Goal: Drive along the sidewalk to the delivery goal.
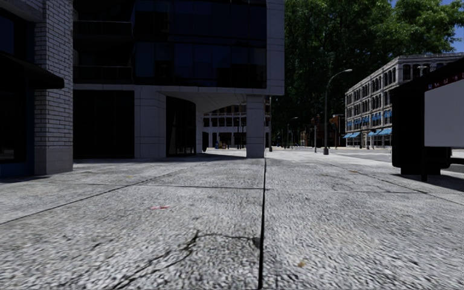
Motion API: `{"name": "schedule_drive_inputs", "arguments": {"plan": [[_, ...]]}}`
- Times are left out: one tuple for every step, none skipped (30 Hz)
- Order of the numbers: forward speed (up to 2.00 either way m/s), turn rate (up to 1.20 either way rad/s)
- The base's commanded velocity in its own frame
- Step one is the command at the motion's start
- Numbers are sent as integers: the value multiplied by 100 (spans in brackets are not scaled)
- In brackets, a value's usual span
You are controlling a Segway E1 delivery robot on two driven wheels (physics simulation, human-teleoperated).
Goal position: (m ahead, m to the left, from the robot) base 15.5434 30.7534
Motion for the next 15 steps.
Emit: {"name": "schedule_drive_inputs", "arguments": {"plan": [[200, 0], [200, 0], [200, 0], [200, 3], [200, 13], [200, 13], [200, 18], [200, 20], [200, 22], [200, 26], [200, 26], [200, 29], [200, 30], [200, 30], [200, 31]]}}
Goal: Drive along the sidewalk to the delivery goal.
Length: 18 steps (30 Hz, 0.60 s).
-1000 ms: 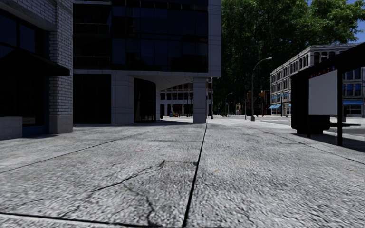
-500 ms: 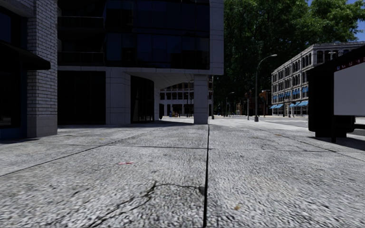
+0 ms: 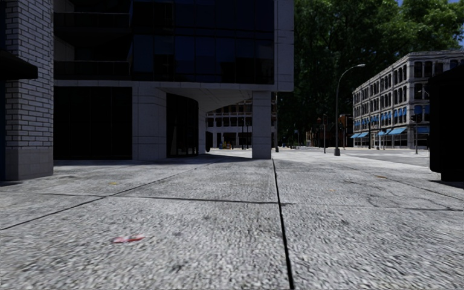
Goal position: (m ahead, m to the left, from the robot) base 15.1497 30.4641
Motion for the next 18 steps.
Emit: {"name": "schedule_drive_inputs", "arguments": {"plan": [[200, 31], [200, 31], [200, 32], [200, 33], [200, 33], [200, 33], [200, 33], [200, 33], [200, 34], [200, 34], [200, 37], [200, 38], [200, 38], [200, 38], [200, 38], [200, 38], [200, 38], [200, 38]]}}
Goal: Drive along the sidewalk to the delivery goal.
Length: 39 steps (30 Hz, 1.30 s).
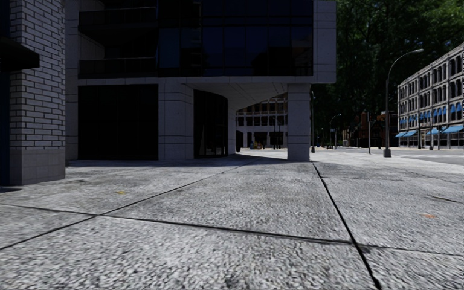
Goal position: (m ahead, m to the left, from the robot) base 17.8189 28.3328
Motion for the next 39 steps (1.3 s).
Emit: {"name": "schedule_drive_inputs", "arguments": {"plan": [[200, 38], [200, 38], [200, 38], [200, 38], [200, 38], [200, 38], [200, 38], [200, 38], [200, 38], [200, 38], [200, 38], [200, 38], [200, 38], [200, 38], [200, 38], [200, 38], [200, 38], [200, 38], [200, 38], [200, 38], [200, 38], [200, 38], [200, 38], [200, 38], [200, 38], [200, 38], [200, 38], [200, 38], [200, 38], [200, 38], [200, 38], [200, 38], [200, 38], [200, 38], [200, 38], [200, 38], [200, 38], [200, 38], [200, 38]]}}
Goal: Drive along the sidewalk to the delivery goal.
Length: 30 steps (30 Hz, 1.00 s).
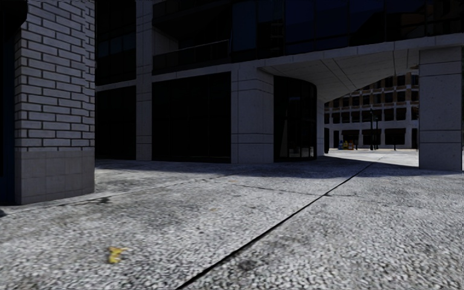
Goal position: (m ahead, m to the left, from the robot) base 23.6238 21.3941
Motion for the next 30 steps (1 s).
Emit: {"name": "schedule_drive_inputs", "arguments": {"plan": [[200, 38], [200, 38], [200, 38], [200, 38], [200, 38], [200, 38], [200, 38], [200, 38], [200, 38], [200, 38], [200, 38], [200, 38], [200, 38], [200, 38], [200, 38], [200, 38], [200, 38], [200, 38], [200, 38], [200, 38], [200, 38], [200, 38], [200, 38], [200, 38], [200, 38], [200, 38], [200, 38], [200, 38], [200, 38], [200, 38]]}}
